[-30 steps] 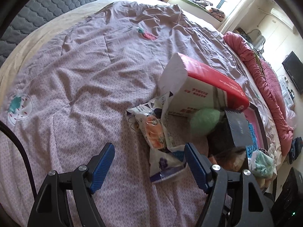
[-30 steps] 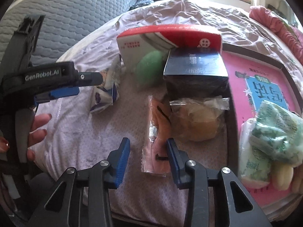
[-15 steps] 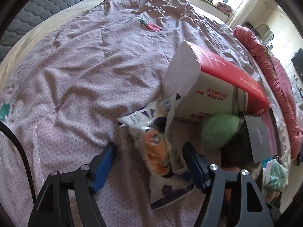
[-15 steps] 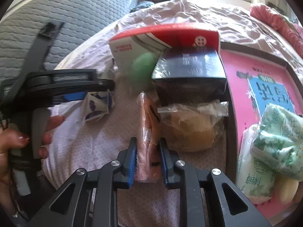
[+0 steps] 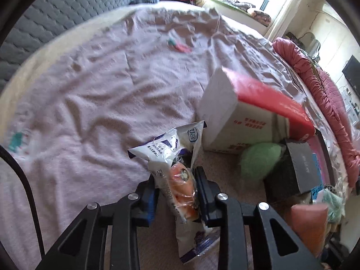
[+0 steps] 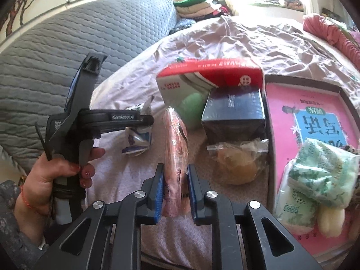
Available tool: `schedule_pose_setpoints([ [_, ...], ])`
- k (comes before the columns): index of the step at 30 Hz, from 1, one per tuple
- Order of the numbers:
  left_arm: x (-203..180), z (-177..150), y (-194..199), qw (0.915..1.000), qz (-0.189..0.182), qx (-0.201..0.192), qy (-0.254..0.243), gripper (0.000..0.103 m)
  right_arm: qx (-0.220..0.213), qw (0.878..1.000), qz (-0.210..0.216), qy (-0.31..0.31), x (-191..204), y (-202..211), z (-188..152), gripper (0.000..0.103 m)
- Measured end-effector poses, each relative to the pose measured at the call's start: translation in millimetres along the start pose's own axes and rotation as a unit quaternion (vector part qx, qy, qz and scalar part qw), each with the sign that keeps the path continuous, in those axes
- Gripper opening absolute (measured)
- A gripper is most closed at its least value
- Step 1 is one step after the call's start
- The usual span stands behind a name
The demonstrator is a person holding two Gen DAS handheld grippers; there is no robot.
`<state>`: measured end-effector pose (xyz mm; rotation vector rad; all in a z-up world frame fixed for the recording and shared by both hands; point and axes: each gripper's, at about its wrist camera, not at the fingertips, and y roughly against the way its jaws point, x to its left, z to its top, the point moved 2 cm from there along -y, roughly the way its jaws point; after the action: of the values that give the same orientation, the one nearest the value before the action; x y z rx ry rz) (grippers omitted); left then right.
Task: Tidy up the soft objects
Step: 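Carry the pink tube with the right gripper while the left carries the snack bag over the tray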
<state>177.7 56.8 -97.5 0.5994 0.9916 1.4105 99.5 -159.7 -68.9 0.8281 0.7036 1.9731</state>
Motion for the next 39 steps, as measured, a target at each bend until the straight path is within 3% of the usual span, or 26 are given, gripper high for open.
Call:
schedule_pose_setpoints([
  [7, -8, -6, 54, 0.9990, -0.030, -0.031, -0.007, 0.031, -0.034, 0.999, 0.003, -0.022, -10, 31, 9, 0.020],
  [14, -66, -9, 94, 0.9938, -0.071, -0.061, -0.059, 0.031, -0.076, 0.996, -0.009, -0.053, -35, 76, 17, 0.020],
  [24, -156, -46, 101, 0.9804, -0.133, -0.031, -0.143, 0.031, -0.123, 0.984, -0.069, -0.108, -106, 139, 12, 0.020],
  [36, -227, -98, 84, 0.9633, -0.155, 0.001, -0.220, 0.031, -0.145, 0.974, -0.088, -0.150, -149, 168, -8, 0.020],
  [39, -236, -107, 74, 0.9624, -0.151, 0.013, -0.226, 0.031, -0.145, 0.973, -0.088, -0.158, -156, 169, -12, 0.020],
])
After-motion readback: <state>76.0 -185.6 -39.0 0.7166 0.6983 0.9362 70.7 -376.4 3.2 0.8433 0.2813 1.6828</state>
